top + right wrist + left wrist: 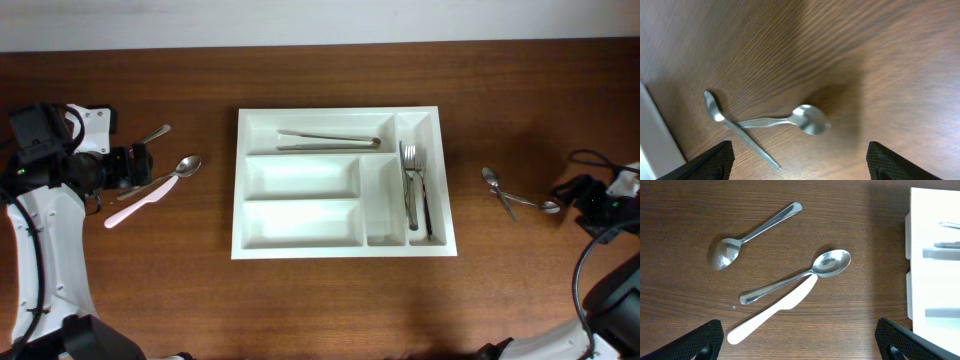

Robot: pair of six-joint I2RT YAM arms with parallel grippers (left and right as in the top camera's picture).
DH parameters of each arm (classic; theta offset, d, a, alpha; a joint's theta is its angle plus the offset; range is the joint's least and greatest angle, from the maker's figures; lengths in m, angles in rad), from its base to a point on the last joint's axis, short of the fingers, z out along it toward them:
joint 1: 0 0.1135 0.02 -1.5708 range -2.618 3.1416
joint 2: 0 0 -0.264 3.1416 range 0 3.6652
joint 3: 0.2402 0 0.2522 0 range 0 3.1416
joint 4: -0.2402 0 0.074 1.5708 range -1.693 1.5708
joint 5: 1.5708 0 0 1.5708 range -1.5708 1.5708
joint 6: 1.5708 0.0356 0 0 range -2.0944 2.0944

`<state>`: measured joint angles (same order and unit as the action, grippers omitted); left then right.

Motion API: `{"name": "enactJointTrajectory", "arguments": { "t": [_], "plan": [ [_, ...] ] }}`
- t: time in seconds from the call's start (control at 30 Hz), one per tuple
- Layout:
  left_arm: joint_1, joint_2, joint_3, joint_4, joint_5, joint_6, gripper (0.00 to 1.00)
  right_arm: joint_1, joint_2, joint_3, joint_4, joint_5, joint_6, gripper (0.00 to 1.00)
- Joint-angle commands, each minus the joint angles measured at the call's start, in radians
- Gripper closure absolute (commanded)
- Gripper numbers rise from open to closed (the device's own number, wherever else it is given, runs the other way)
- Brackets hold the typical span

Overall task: Pack container
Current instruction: 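Move the right gripper right toward the two silver spoons, then close the right gripper on one silver spoon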

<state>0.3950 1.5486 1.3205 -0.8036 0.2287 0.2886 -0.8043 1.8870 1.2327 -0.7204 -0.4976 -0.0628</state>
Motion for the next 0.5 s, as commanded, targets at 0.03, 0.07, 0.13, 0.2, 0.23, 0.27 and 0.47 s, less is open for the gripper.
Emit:
{"name": "enactJointTrajectory", "arguments": {
  "t": [0.03,0.07,0.13,0.2,0.23,0.27,0.47],
  "plan": [
    [0.003,0.007,0.019,0.002,0.011,0.012,0.01,0.033,0.073,-0.006,0.015,-0.048,-0.06,0.15],
    [0.003,0.007,0.019,0.002,0.011,0.012,0.01,0.033,0.085,-0.006,0.021,-0.048,-0.061,0.16],
    [0.003,0.007,0.019,0.002,0.011,0.012,0.01,0.028,0.103,-0.006,0.026,-0.048,-0.061,0.18],
    [0.003,0.007,0.019,0.001,0.011,0.012,0.01,0.021,0.118,-0.006,0.029,-0.048,-0.061,0.19],
    [0.003,0.007,0.019,0.002,0.011,0.012,0.01,0.019,0.125,-0.006,0.032,-0.048,-0.061,0.19],
    [0.003,0.007,0.019,0.002,0.011,0.012,0.01,0.019,0.13,-0.006,0.034,-0.049,-0.061,0.2],
    [0.003,0.007,0.019,0.002,0.011,0.012,0.01,0.019,0.165,-0.006,0.038,-0.048,-0.06,0.37]
  ]
}}
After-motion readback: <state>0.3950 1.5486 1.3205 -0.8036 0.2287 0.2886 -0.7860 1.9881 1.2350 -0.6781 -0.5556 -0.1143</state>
